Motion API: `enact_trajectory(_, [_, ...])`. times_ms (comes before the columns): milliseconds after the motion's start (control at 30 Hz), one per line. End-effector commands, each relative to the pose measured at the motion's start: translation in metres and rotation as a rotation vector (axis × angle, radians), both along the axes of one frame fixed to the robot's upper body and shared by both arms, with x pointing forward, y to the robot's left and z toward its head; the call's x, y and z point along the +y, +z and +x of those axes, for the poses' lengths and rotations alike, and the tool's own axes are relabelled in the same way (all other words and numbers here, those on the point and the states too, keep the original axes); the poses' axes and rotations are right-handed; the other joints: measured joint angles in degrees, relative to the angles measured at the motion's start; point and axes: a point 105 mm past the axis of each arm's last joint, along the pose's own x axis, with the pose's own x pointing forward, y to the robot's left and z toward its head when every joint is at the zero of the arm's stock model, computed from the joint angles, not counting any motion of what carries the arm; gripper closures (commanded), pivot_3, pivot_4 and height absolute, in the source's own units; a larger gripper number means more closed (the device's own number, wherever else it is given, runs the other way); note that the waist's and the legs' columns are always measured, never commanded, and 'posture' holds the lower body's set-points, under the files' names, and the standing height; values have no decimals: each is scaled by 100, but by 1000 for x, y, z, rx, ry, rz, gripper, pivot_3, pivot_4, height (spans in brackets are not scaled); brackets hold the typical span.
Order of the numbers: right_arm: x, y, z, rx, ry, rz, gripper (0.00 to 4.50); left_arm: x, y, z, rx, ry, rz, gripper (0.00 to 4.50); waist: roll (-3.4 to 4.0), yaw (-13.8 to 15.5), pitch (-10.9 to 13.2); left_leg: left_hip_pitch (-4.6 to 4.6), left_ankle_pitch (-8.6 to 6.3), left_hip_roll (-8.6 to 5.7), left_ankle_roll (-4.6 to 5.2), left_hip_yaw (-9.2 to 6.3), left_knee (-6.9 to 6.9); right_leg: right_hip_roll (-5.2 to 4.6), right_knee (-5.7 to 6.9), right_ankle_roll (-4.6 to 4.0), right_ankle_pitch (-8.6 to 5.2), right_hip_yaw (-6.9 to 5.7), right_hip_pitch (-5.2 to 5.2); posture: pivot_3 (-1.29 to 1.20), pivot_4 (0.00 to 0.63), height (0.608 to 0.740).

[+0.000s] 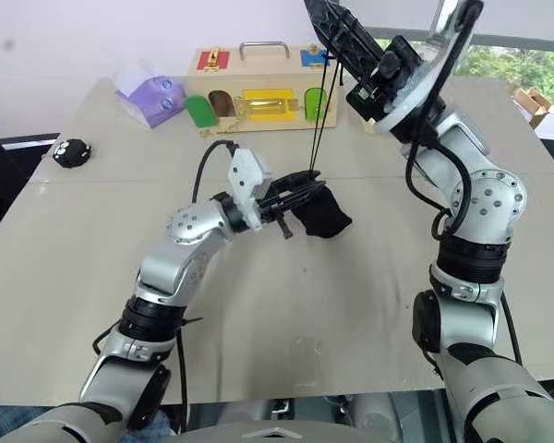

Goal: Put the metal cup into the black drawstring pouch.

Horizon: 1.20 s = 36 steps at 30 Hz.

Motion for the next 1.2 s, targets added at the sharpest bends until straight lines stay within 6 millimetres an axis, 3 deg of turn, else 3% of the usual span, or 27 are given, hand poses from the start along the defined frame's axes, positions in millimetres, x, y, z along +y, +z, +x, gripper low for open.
enact_trajectory(33, [-23, 47, -40, -194, 65, 143, 4500, 7, -33, 1, 122, 17, 60, 2941, 6, -6, 2, 0, 0, 0, 0, 0, 0, 0, 0, 0, 0, 0, 0, 0, 150, 740])
enact_trajectory(233, [-19, 42, -44, -182, 88, 116, 4500, 7, -22, 1, 89, 30, 26, 256, 4, -7, 5, -1, -1, 1, 2, 0, 0, 1, 1, 0, 0, 0, -2, 0, 150, 740])
enact_trajectory(267, [-18, 41, -44, -180, 94, 113, 4500, 9, -17, -1, 90, 21, -3, 99, 4, -7, 5, -1, -1, 1, 2, 0, 0, 1, 1, 0, 0, 0, -2, 0, 150, 740])
enact_trajectory(400, [-17, 38, -44, -174, 96, 101, 4500, 24, -8, -7, 111, 18, -60, 99, 5, -27, 6, -1, -2, 2, 3, 0, -1, 1, 0, 0, 0, 1, -3, 0, 150, 740])
enact_trajectory(500, [-17, 34, -43, -161, 95, 86, 4500, 47, -5, -9, 157, 65, -111, 99, 5, -38, 6, -1, -2, 3, 3, 0, -2, 0, 0, 0, 0, 1, -4, 0, 150, 740])
enact_trajectory(667, [-16, 17, -36, -108, 85, 32, 4500, 94, -22, -5, 193, 223, -47, 99, 7, -73, 7, 0, -2, 3, 3, 0, -3, 0, 0, 0, 0, 1, -3, 0, 150, 740])
enact_trajectory(733, [-13, 6, -35, -84, 84, -17, 4500, 109, -27, -7, 204, 265, -26, 99, 7, -61, 7, -1, -3, 2, 5, 0, -3, -3, 0, 0, 0, 0, -4, 0, 150, 740])
enact_trajectory(800, [-11, -20, -24, -17, 30, -114, 4500, 122, -36, -13, 225, 298, 3, 99, 7, -60, 7, -1, -4, 2, 7, 0, -2, -5, -1, 1, 0, 0, -3, 0, 150, 740])
enact_trajectory(900, [-19, -63, -11, 72, -38, -253, 3565, 132, -45, -23, 252, 317, 26, 0, 3, -57, 2, -1, -7, 2, 10, 0, -5, -6, -9, 1, -1, 0, -2, 0, 150, 740])
enact_trajectory(1067, [-51, -103, 7, 153, -204, -360, 1201, 146, -60, -39, 310, 340, 57, 0, 11, -27, 9, -7, -10, 1, 14, 3, -4, -10, -9, 2, 0, 0, -9, 0, 150, 740])
enact_trajectory(1200, [-92, -156, 12, 196, -342, -582, 1201, 164, -83, -59, 388, 376, 116, 0, 12, 6, 9, -5, -11, 2, 15, 3, -10, -10, -17, 2, -1, -1, -9, 0, 150, 740])
